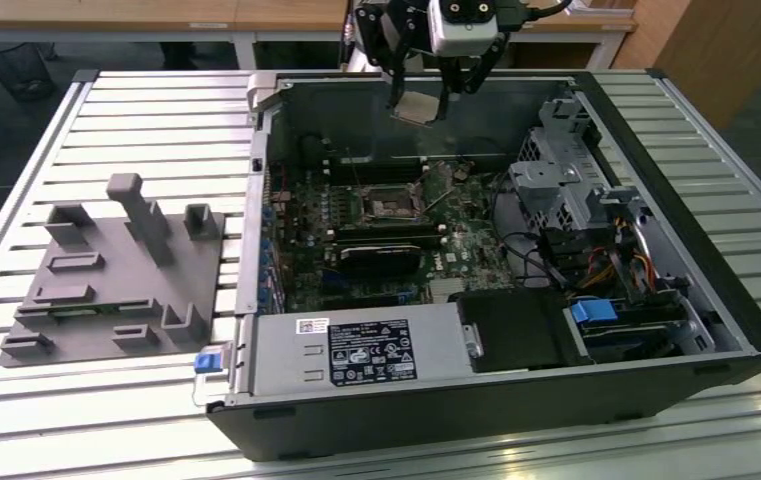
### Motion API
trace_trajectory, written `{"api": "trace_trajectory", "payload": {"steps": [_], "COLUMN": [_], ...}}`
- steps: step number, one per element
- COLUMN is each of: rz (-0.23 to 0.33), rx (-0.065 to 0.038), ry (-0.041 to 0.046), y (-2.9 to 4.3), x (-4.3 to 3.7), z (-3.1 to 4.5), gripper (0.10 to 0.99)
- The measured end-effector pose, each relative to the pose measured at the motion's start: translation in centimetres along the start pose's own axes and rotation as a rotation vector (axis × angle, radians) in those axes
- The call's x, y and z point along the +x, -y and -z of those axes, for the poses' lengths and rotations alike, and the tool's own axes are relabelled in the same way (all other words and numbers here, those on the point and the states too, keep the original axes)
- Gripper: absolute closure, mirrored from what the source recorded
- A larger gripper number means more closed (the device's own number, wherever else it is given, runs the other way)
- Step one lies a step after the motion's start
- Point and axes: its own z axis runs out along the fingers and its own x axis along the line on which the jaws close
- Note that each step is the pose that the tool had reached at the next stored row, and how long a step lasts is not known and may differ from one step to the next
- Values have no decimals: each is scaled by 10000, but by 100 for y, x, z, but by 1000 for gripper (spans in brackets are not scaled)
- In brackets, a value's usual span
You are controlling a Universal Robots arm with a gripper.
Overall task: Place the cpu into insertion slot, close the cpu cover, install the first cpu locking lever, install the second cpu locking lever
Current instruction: 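Place the cpu into insertion slot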
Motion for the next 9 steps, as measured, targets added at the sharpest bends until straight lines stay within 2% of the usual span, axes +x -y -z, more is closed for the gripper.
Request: {"api": "trace_trajectory", "payload": {"steps": [9], "rz": [-288], "rx": [-6], "ry": [26], "y": [0], "x": [0], "z": [-1], "gripper": [549]}}
